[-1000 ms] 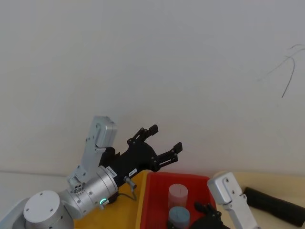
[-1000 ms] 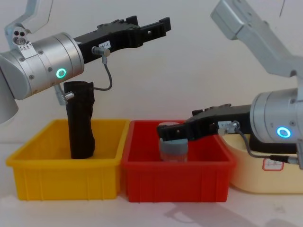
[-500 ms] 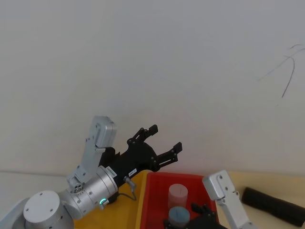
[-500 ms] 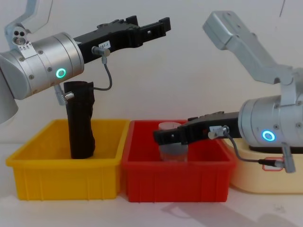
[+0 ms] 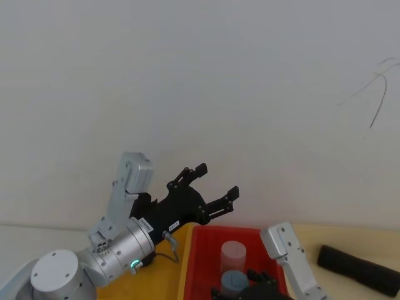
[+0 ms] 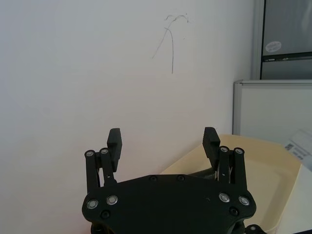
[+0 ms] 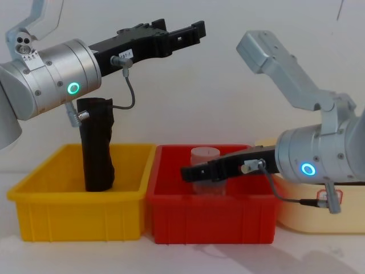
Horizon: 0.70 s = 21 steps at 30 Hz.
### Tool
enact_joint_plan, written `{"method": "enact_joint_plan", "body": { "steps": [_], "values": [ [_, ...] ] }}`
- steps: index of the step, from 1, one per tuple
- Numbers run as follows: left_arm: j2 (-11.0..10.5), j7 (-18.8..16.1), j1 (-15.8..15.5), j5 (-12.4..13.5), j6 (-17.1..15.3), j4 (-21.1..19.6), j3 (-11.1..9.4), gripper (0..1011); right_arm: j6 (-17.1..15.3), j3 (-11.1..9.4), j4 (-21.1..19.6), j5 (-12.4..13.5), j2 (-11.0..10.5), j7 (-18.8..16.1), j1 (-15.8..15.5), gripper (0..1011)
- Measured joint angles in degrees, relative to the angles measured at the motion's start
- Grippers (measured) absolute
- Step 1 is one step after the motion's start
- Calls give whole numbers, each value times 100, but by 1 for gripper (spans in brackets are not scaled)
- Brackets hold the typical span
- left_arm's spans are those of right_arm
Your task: Pick up the garbage bag with the one hand and transfer it to the other hand.
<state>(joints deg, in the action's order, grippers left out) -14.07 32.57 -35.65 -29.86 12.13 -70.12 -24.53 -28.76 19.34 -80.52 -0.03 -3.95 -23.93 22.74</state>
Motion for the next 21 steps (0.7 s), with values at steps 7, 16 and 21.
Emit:
{"method": "enact_joint_plan", "body": {
  "steps": [7,16,21],
  "values": [
    [0,0,0,0,0,0,0,1002,0,-12,305,38,91,86,135,1001],
    [0,0,0,0,0,1,0,1002,33,-72,649,120,210,223,280,1001],
    [0,0,0,0,0,1,0,1002,75,-98,788,162,251,278,341,1001]
  ]
}}
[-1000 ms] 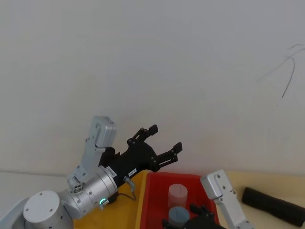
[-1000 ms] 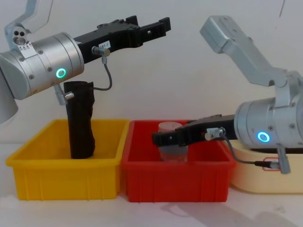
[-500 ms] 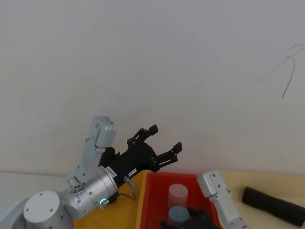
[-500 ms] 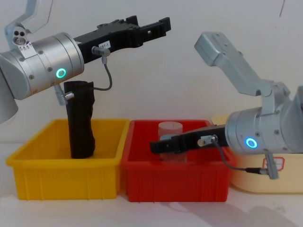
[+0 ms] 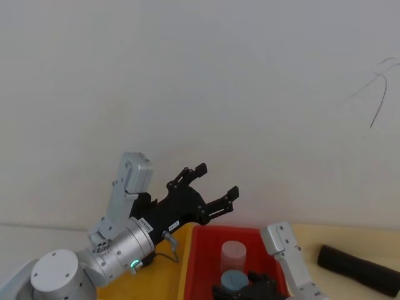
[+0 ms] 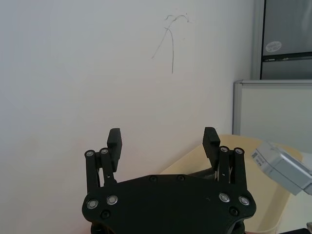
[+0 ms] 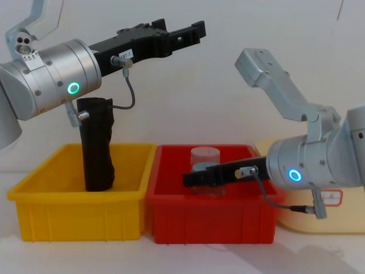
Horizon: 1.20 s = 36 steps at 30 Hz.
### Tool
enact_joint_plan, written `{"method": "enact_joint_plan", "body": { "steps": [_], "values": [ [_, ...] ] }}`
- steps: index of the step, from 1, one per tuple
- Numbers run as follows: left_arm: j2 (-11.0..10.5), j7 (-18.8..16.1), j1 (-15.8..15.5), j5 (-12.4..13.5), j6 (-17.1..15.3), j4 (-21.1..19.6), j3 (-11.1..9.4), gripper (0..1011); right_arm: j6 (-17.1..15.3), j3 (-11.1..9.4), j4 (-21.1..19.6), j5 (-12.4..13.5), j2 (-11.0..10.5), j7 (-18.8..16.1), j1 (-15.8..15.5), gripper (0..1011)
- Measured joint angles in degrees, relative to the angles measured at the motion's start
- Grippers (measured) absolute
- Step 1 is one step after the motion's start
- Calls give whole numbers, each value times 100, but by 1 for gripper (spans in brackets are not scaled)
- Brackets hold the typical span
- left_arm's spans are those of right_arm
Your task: Pick up the garbage bag with the one hand and transfer it to the other hand.
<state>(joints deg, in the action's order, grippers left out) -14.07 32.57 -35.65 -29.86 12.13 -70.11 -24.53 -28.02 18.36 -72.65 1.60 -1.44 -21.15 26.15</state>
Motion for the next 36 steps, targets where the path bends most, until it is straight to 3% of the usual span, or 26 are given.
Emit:
{"method": "enact_joint_plan", "body": {
  "steps": [4,15,26,36],
  "values": [
    [0,0,0,0,0,0,0,1002,40,-8,79,19,17,39,29,972],
    [0,0,0,0,0,0,0,1002,114,-5,158,58,8,106,56,667],
    [0,0,0,0,0,0,0,1002,108,-41,23,144,-50,128,32,648],
    [0,0,0,0,0,0,0,1002,-10,-309,-484,412,-89,116,5,648]
  ]
}}
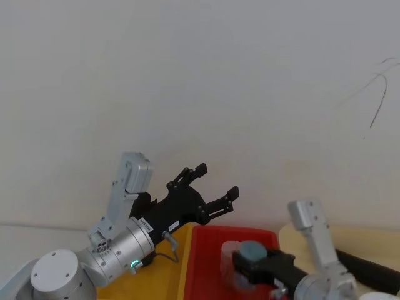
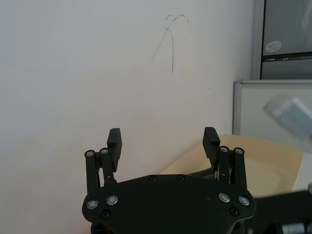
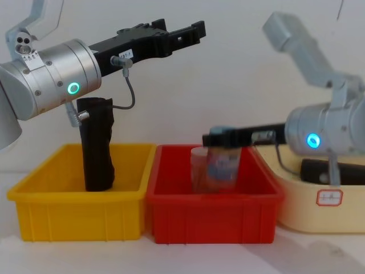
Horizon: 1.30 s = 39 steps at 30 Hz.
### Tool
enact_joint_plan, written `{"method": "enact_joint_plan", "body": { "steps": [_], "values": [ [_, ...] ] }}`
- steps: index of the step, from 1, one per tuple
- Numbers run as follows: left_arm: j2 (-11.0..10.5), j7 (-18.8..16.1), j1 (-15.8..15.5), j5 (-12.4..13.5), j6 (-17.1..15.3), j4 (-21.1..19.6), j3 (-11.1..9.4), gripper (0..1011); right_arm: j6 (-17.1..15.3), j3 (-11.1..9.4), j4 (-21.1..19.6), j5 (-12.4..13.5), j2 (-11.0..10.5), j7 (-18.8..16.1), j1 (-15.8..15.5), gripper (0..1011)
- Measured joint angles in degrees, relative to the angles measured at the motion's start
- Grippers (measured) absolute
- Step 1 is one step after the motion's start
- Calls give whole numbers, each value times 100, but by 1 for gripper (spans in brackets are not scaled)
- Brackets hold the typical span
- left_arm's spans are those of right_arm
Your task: Pick up the garbage bag with the one hand and transfer it to the other hand.
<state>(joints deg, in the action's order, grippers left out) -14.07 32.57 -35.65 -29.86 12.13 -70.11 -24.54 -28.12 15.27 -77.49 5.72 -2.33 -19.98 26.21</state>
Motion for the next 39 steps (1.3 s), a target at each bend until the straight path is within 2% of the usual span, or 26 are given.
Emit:
{"method": "enact_joint_plan", "body": {
  "steps": [12,18,26,32,39],
  "values": [
    [0,0,0,0,0,0,0,1001,60,-451,-407,244,-54,149,79,648],
    [0,0,0,0,0,0,0,1002,167,-627,-396,259,-93,329,174,648],
    [0,0,0,0,0,0,0,1002,326,-871,-162,208,-213,656,328,648],
    [0,0,0,0,0,0,0,1001,341,-931,-53,131,-329,787,317,648],
    [0,0,0,0,0,0,0,1002,237,-870,-12,47,-487,793,138,648]
  ]
}}
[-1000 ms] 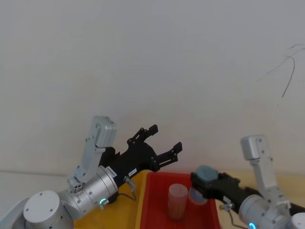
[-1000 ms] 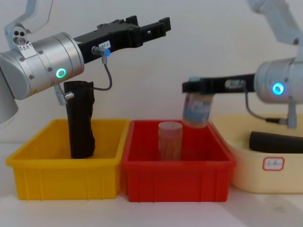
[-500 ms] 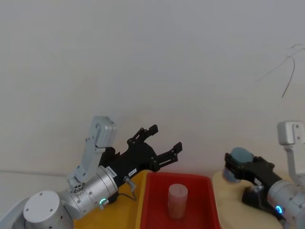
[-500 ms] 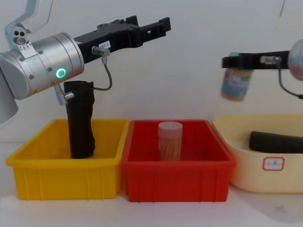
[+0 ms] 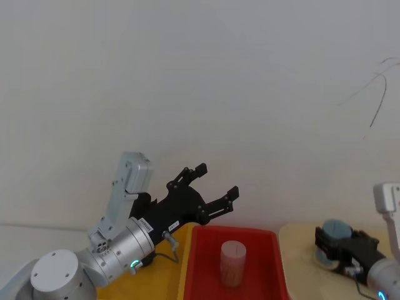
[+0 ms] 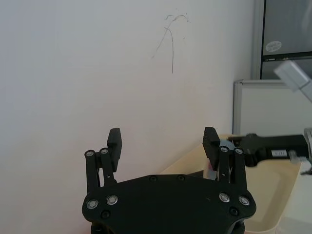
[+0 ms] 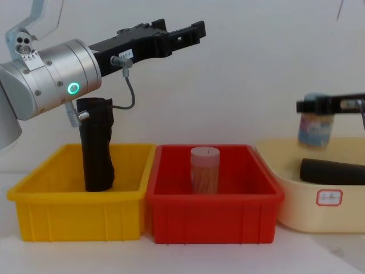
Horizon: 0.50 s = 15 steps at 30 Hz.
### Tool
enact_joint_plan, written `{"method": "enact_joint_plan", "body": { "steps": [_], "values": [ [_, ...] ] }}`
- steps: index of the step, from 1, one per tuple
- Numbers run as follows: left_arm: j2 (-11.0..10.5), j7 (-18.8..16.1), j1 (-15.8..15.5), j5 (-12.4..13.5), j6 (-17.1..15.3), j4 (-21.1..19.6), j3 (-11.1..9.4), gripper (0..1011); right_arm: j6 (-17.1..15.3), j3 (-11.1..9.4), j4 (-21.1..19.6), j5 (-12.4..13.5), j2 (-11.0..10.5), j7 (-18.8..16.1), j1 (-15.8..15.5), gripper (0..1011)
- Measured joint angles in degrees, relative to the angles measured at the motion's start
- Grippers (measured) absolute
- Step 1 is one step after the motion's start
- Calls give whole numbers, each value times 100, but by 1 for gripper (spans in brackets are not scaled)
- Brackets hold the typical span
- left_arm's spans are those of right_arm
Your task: Pick up the garbage bag with the one hand and transfer it to the other hand.
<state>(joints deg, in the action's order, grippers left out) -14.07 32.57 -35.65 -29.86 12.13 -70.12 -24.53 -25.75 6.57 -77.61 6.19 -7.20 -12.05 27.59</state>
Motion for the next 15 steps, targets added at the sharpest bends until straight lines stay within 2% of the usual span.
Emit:
{"method": "enact_joint_plan", "body": {
  "steps": [8,9,11,13,15],
  "values": [
    [0,0,0,0,0,0,0,1001,-129,90,5,-114,-124,-4,-213,670],
    [0,0,0,0,0,0,0,1001,-139,101,1,-132,-138,-4,-250,728],
    [0,0,0,0,0,0,0,1002,-140,107,-2,-139,-144,-4,-272,745],
    [0,0,0,0,0,0,0,1001,-139,108,-14,-164,-150,10,-323,840],
    [0,0,0,0,0,1,0,1002,-131,100,-23,-170,-147,21,-347,874]
  ]
}}
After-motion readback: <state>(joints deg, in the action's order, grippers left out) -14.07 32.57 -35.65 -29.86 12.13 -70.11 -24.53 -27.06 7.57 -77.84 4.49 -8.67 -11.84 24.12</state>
